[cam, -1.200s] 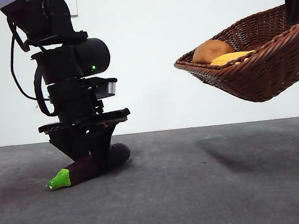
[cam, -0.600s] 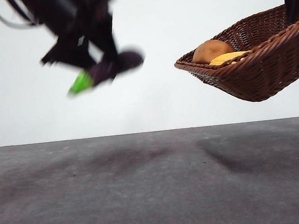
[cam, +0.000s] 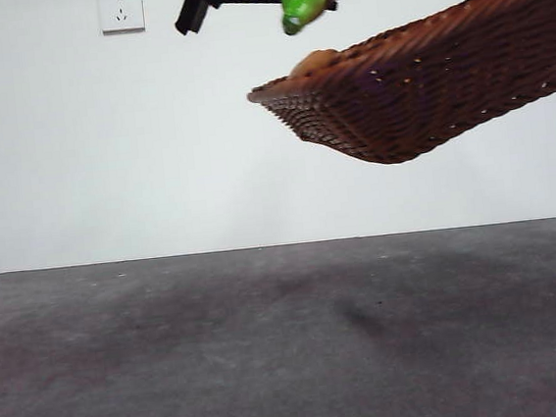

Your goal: Help me put the vegetables on the table into the basket

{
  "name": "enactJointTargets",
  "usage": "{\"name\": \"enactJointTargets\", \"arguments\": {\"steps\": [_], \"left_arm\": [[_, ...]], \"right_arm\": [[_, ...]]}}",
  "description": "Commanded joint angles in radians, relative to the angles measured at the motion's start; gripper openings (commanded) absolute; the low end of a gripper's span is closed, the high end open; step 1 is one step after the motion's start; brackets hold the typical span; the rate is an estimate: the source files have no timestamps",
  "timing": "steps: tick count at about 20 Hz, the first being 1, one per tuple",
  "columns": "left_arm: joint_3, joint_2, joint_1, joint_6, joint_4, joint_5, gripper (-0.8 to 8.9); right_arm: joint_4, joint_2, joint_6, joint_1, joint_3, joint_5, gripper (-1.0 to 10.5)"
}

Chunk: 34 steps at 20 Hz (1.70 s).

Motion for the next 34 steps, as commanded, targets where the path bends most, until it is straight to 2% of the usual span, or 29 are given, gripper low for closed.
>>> {"name": "enactJointTargets", "arguments": {"steps": [1,5,6,10,12,14,17,19,21,25,26,28,30,32,34], "left_arm": [[-0.008,0.007,-0.034,-0.055,0.004,-0.072,0.0],[-0.008,0.009,-0.061,-0.129,0.01,-0.11,0.11],[-0.008,0.01,-0.062,-0.141,0.014,-0.11,0.46],[-0.008,0.016,-0.062,-0.169,0.037,-0.103,3.58],[-0.008,0.016,-0.063,-0.192,0.049,-0.098,4.53],[-0.008,0.018,-0.063,-0.2,0.049,-0.099,4.76],[-0.008,0.013,-0.062,-0.189,0.056,-0.097,4.74],[-0.008,-0.002,-0.058,-0.155,0.044,-0.097,4.71],[-0.008,-0.032,-0.057,-0.124,-0.002,-0.086,4.71],[-0.008,-0.154,-0.058,0.063,-0.203,-0.079,4.65],[-0.008,-0.193,-0.058,0.105,-0.261,-0.089,4.08],[-0.008,-0.275,-0.058,0.178,-0.39,-0.166,0.29],[-0.008,-0.356,-0.058,0.228,-0.527,-0.254,-0.06],[-0.008,-0.42,-0.059,0.249,-0.667,-0.255,-0.06],[-0.008,-0.473,-0.059,0.251,-0.768,-0.255,-0.06]], "right_arm": [[0.007,0.003,0.026,0.026,0.001,-0.014,-0.1],[0.008,0.003,0.029,0.061,0.001,-0.021,-0.1],[0.007,0.003,0.028,0.068,0.001,-0.025,-0.1],[-0.009,0.003,0.024,0.093,0.001,-0.057,-0.1],[-0.007,0.003,0.024,0.098,0.001,-0.064,-0.1],[-0.008,0.003,0.025,0.098,0.001,-0.064,-0.1],[-0.008,0.003,0.026,0.097,0.001,-0.029,-0.1],[-0.003,0.005,0.03,0.097,0.001,0.024,-0.1],[0.01,0.014,0.029,0.093,0.0,0.036,-0.1],[0.023,0.091,0.023,0.055,0.0,0.037,-0.1],[0.043,0.117,0.013,0.042,0.0,0.035,-0.1],[0.103,0.161,0.013,0.006,0.0,0.0,-0.1],[0.142,0.205,0.002,-0.048,0.0,-0.06,-0.1],[0.142,0.257,-0.05,-0.094,0.001,-0.108,-0.1],[0.143,0.314,-0.079,-0.128,0.001,-0.109,-0.1]]}}
